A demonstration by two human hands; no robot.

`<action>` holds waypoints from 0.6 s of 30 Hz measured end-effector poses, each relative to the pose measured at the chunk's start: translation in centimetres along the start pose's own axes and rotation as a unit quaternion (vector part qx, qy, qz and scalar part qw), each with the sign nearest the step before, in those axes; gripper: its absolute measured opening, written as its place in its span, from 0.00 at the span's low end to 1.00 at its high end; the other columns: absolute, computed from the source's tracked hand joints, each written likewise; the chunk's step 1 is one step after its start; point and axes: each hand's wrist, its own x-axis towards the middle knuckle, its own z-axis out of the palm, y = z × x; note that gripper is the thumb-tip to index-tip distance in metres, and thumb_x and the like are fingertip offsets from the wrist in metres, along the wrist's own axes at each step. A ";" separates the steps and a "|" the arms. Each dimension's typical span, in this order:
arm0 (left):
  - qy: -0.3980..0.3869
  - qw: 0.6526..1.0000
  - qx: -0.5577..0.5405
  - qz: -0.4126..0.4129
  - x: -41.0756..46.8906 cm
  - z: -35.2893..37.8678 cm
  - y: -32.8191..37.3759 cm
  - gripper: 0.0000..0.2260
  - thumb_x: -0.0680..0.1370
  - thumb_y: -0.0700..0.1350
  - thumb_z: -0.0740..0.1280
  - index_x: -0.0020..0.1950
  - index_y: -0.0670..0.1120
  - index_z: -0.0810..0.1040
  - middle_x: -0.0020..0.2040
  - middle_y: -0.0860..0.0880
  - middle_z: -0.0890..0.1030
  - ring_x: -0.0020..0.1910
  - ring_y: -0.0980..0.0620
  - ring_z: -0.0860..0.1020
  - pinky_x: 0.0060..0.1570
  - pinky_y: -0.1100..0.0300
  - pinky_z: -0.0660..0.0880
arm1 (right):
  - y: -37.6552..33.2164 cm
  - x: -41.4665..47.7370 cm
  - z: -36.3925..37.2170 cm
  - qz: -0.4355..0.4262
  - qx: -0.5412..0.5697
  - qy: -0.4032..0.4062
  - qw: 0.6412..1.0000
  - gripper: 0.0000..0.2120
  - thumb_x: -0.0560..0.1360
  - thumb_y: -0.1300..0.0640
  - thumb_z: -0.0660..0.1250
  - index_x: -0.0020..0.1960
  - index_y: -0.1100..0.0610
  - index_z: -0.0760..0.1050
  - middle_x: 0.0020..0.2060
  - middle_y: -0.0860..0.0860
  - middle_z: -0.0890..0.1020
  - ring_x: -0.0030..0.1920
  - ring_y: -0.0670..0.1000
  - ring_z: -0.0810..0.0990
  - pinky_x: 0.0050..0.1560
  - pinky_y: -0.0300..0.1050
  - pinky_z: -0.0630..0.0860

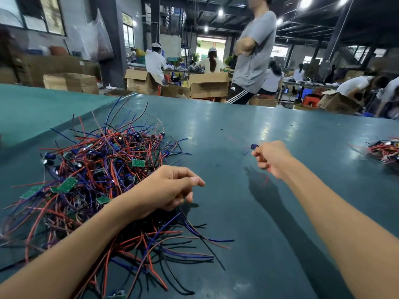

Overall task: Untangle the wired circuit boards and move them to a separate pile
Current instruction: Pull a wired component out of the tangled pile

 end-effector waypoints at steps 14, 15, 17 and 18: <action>-0.027 0.998 0.052 0.004 -0.1 -0.1 -0.2 0.09 0.82 0.43 0.65 0.49 0.45 0.85 0.30 0.46 0.75 0.21 0.53 0.62 0.22 0.66 0.59 | 2.6 1.6 2.4 -0.214 -0.201 -0.032 0.955 0.11 0.77 0.63 0.68 0.52 0.51 0.86 0.43 0.45 0.87 0.34 0.37 0.77 0.42 0.36 0.72; -0.031 0.998 0.060 0.002 0.0 0.1 -0.3 0.09 0.82 0.44 0.65 0.49 0.45 0.85 0.30 0.46 0.75 0.21 0.53 0.62 0.22 0.66 0.59 | 2.4 1.7 2.9 -0.226 -0.214 -0.047 0.949 0.11 0.78 0.63 0.68 0.51 0.50 0.86 0.42 0.44 0.86 0.38 0.38 0.80 0.41 0.34 0.72; -0.037 0.997 0.074 0.002 0.2 0.4 -0.3 0.09 0.82 0.45 0.66 0.49 0.46 0.85 0.30 0.47 0.76 0.21 0.54 0.62 0.22 0.65 0.59 | 1.9 2.4 3.2 -0.234 -0.246 -0.069 0.938 0.11 0.77 0.63 0.69 0.47 0.48 0.85 0.40 0.42 0.85 0.42 0.42 0.81 0.39 0.32 0.72; -0.038 0.996 0.076 0.004 0.2 0.4 -0.3 0.08 0.82 0.45 0.66 0.49 0.46 0.85 0.29 0.47 0.76 0.21 0.54 0.63 0.22 0.65 0.59 | 1.8 2.7 3.3 -0.231 -0.271 -0.077 0.931 0.12 0.77 0.63 0.69 0.45 0.47 0.84 0.39 0.42 0.84 0.41 0.43 0.80 0.38 0.32 0.71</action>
